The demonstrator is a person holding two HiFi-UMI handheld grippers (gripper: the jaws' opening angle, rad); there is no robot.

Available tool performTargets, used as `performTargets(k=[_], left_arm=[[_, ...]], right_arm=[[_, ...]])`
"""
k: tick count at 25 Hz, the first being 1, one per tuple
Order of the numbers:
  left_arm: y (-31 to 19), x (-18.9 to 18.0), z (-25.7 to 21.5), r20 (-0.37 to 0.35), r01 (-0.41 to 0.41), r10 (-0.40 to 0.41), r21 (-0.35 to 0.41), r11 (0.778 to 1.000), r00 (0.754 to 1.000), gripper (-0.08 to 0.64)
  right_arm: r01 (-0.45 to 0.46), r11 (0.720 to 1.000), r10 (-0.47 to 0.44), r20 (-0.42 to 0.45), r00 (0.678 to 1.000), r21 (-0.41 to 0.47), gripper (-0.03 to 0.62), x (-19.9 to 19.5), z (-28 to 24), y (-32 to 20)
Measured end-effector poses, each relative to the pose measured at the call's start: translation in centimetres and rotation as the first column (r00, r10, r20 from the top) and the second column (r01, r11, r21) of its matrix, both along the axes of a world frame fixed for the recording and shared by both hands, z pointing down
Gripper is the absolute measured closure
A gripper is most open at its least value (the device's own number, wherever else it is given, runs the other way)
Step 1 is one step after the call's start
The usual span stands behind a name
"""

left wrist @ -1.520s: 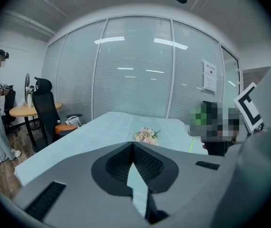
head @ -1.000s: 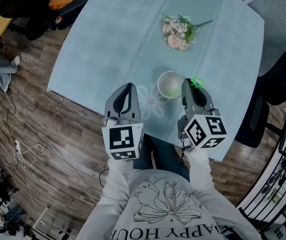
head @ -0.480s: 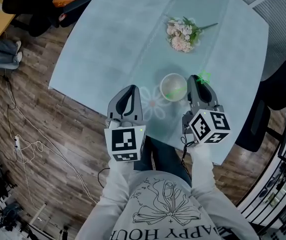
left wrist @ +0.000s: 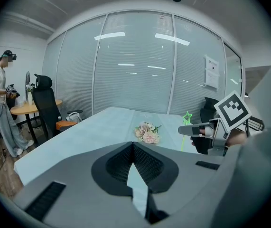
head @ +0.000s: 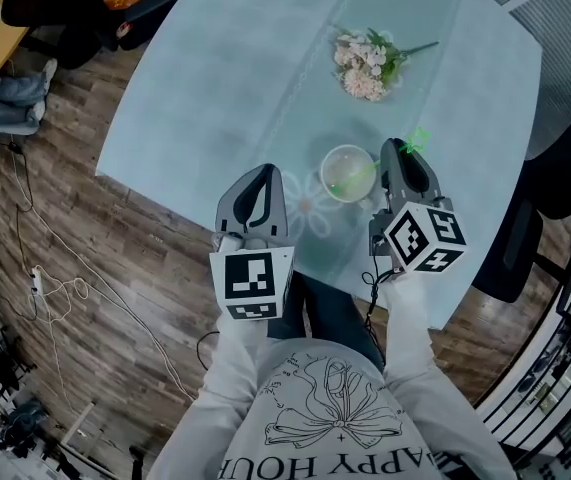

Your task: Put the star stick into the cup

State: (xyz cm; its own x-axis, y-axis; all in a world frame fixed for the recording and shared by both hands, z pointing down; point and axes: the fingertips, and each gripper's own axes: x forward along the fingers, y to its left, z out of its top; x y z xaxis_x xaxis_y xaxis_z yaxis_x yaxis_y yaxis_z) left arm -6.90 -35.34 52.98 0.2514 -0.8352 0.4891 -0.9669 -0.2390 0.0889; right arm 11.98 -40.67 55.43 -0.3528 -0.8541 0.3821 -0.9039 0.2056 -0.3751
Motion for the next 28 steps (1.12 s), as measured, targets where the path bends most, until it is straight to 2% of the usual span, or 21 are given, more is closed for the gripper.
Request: performTargets(k=[11,21,24,28], left_arm=[[-0.4,0.1,0.3,0.01,0.006,-0.006,-0.005,1.0,1.0,0.556],[-0.6,0.5,0.2,0.007,0.011,-0.011,-0.001,1.0,1.0,0.557],[-0.5,0.5,0.0,0.005,0.015,-0.015,0.003,1.0,1.0,0.555],[-0.2,0.4,-0.5,0.004,0.017,-0.017,0.012,1.0,1.0,0.557]], right_arm=[[-0.039,0.998,0.04,0.036,0.999,-0.04,0.538,1.1,1.3,-1.0],[-0.05,0.996,0.051,0.017,0.999,-0.071,0.523,1.9,2.1,-1.2],[-0.042,0.996,0.043,0.014,0.999,-0.081,0.487,1.8,2.2,-1.1],[-0.043,0.995,0.045,0.011,0.999,-0.093,0.482,1.8,2.1,-0.6]])
